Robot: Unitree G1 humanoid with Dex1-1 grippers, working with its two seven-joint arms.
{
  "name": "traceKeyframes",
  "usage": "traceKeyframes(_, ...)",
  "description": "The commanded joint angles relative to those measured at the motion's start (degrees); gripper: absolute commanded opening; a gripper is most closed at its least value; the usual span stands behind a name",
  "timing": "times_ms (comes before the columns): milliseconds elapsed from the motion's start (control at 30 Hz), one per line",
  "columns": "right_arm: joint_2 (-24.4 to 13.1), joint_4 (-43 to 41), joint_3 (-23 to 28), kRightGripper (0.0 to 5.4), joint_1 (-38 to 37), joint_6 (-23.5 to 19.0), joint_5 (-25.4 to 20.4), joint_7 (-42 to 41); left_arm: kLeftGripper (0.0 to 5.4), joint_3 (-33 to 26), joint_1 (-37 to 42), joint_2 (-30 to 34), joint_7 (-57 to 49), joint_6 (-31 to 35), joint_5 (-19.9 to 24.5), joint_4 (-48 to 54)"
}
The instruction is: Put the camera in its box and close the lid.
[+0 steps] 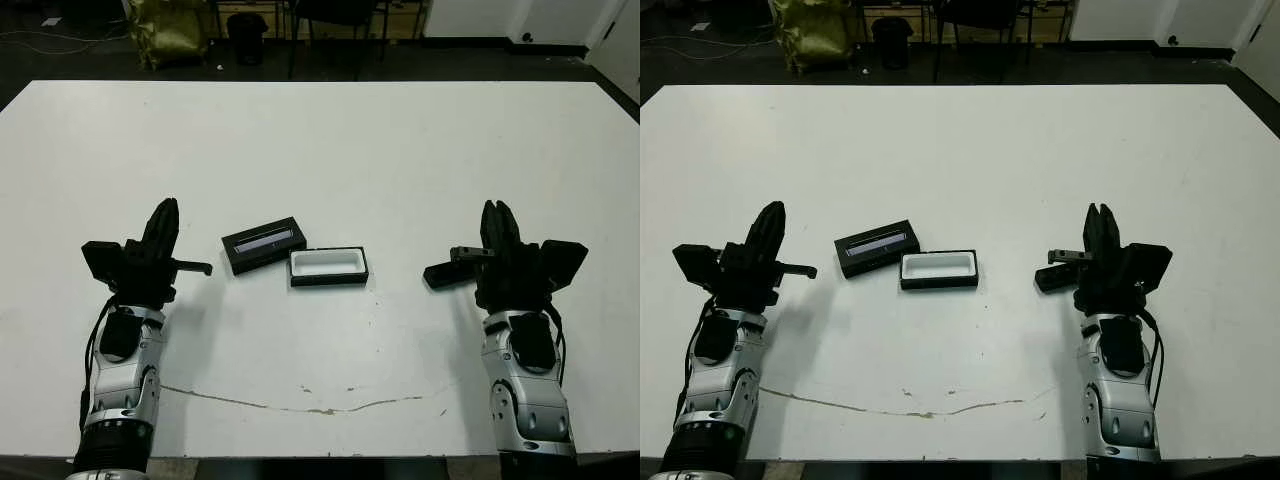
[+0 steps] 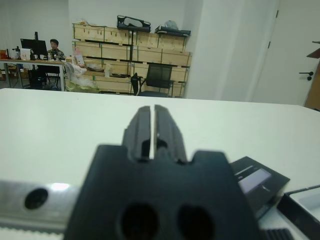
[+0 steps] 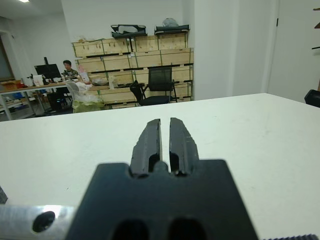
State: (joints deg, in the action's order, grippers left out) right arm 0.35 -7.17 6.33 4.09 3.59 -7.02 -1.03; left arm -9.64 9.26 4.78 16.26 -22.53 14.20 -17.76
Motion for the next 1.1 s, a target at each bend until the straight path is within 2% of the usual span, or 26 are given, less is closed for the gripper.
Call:
traceKeyframes(33,-0.2,0.7,0.3,0.01,-0.7,-0.6,-0.6,-0.2,0.0,-0.1,-0.7,0.3,-0.3,0.9,-0.3,-0.4)
traceKeyframes(400,-0.4,0.5,0.4,0.01,-1.2,-0.8,-0.6,-0.4,0.0,0.2,-0.7,0.2,-0.4,0.9,-0.8,-0.5)
traceKeyframes(533,-1.7,-0.7,0.2,0.01,-1.0,-1.4,-0.4,-1.5,0.0,0.1,-0.9,0.2,-0.6,0.9,-1.0,-0.2)
traceKeyframes(667,-7.0,-1.7,0.8,0.01,0.2,-1.7,1.2,-4.9,0.0,-0.1,-0.8,0.2,0.6,1.0,0.3,-0.5)
traceKeyframes(867,-16.5,-0.2,4.2,0.01,4.4,-3.5,-3.4,-14.0,0.0,-0.4,-0.6,0.2,0.8,0.6,0.8,-1.0)
traceKeyframes(1000,-23.1,1.5,5.4,0.01,6.7,-7.0,-3.5,-18.6,0.0,-0.4,-0.5,0.4,1.3,0.2,0.8,-1.3)
traceKeyframes(1100,-27.2,4.4,6.1,0.01,8.4,-9.0,-5.2,-23.4,0.0,-0.5,-0.4,0.5,1.5,-0.1,0.7,-1.6)
